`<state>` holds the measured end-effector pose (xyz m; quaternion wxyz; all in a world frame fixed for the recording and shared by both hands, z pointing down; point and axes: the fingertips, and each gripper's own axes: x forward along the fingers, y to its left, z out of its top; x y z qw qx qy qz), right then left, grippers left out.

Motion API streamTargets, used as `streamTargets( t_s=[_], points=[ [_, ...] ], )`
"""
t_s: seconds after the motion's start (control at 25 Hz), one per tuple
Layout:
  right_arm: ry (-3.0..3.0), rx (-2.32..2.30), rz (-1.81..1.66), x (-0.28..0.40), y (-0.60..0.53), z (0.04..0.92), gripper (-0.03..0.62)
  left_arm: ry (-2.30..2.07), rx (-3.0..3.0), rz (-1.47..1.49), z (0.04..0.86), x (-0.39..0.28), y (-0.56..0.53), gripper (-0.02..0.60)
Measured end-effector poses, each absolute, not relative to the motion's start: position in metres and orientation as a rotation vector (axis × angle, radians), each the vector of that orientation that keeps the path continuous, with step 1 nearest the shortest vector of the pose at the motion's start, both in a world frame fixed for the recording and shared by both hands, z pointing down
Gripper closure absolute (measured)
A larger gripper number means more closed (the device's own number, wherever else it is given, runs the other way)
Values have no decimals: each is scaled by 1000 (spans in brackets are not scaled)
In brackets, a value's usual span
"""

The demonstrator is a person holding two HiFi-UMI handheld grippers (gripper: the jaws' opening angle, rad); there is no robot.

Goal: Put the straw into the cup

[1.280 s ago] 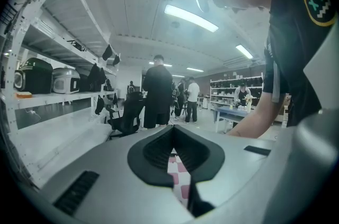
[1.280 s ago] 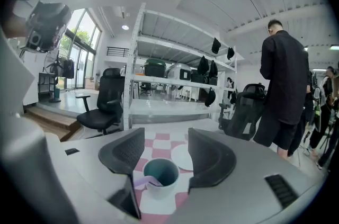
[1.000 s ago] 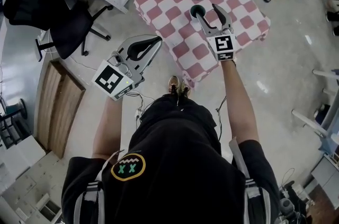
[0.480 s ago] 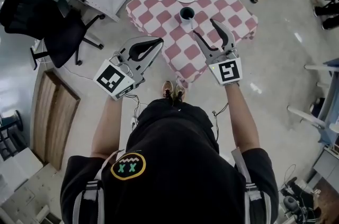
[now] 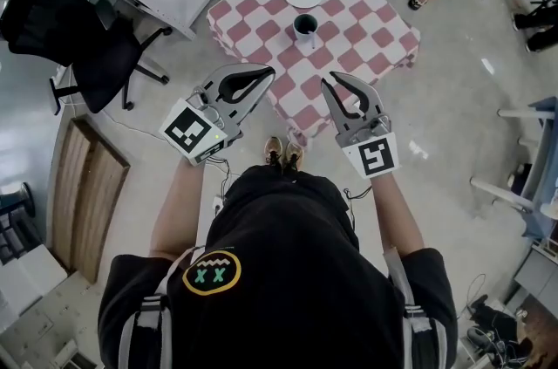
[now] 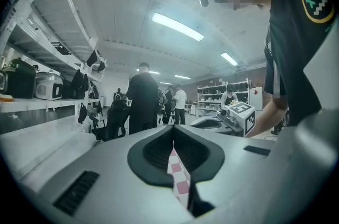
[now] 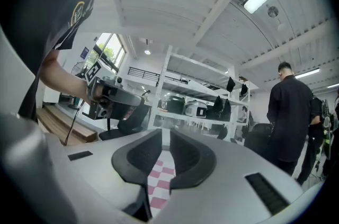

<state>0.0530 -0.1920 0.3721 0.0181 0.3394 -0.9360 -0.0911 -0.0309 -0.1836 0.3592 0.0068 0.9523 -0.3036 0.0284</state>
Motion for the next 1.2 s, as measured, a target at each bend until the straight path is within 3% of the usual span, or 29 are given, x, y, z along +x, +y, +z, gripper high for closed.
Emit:
streamTargets(
  t_s=[0.12, 1.2],
  points=[
    [-2912, 1055, -259, 54, -178, 368, 572, -945, 2981, 89, 358, -29, -181, 563],
    [-2842, 1064, -254, 61, -172, 361, 574, -881, 2988, 71, 360, -19, -170, 563]
  ],
)
